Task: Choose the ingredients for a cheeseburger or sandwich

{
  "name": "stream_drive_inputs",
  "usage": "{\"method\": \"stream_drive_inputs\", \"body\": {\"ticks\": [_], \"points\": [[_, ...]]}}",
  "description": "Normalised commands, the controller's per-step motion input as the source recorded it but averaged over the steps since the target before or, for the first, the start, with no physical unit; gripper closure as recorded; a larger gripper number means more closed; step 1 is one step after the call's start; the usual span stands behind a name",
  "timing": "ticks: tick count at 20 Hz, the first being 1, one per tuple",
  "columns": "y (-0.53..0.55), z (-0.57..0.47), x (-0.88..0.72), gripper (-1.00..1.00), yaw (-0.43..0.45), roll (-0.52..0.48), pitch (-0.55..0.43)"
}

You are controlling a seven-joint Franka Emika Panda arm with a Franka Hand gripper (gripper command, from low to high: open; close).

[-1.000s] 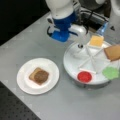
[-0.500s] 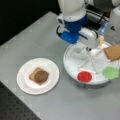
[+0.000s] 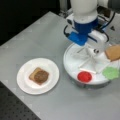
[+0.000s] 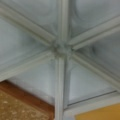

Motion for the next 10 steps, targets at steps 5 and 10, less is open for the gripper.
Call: {"method": "stream_drive_inputs", "body": {"ticks": [5, 10], "points": [[0.06, -0.18, -0.36, -1.00, 0.131, -0.229, -0.289], [0.16, -0.13, -0.25, -1.00, 0.202, -0.125, -0.274]]}}
